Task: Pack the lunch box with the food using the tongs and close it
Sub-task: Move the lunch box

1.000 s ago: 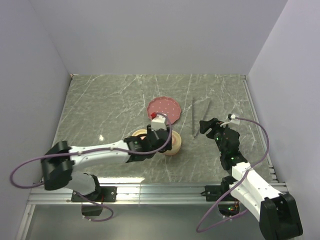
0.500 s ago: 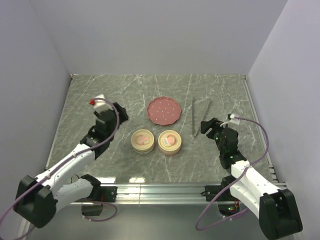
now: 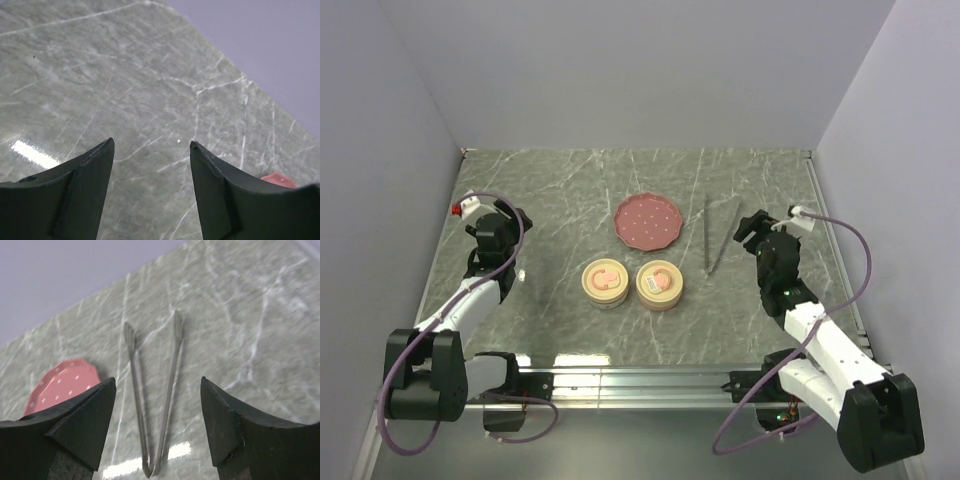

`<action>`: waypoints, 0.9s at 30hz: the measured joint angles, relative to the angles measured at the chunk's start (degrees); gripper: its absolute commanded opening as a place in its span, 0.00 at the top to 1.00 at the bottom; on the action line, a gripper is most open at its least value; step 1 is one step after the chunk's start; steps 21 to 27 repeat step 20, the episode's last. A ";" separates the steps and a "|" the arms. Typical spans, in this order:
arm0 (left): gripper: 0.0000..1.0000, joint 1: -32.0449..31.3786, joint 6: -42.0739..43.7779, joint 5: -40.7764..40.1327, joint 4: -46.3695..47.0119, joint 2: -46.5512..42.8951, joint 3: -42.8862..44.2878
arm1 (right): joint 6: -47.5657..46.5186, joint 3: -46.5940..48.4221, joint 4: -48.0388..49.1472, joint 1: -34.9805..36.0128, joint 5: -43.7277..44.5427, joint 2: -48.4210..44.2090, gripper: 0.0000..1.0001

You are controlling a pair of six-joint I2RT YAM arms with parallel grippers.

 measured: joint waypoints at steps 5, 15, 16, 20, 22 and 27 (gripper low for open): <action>0.33 0.00 0.02 0.26 1.90 -0.13 -0.13 | -1.81 4.42 -2.45 0.70 3.96 2.78 0.25; 0.33 0.00 0.22 1.55 2.21 -0.17 -0.13 | -2.89 4.44 -4.22 1.01 5.01 3.13 0.25; 0.34 0.00 0.22 1.68 2.25 -0.17 -0.13 | -2.91 4.44 -4.22 1.03 5.01 3.10 0.25; 0.33 0.00 0.24 2.23 2.86 -0.20 -0.20 | -2.91 4.44 -4.24 1.03 5.01 3.10 0.25; 0.33 0.00 0.24 2.23 2.86 -0.20 -0.20 | -2.91 4.44 -4.24 1.03 5.01 3.10 0.25; 0.33 0.00 0.24 2.23 2.86 -0.20 -0.20 | -2.91 4.44 -4.24 1.03 5.01 3.10 0.25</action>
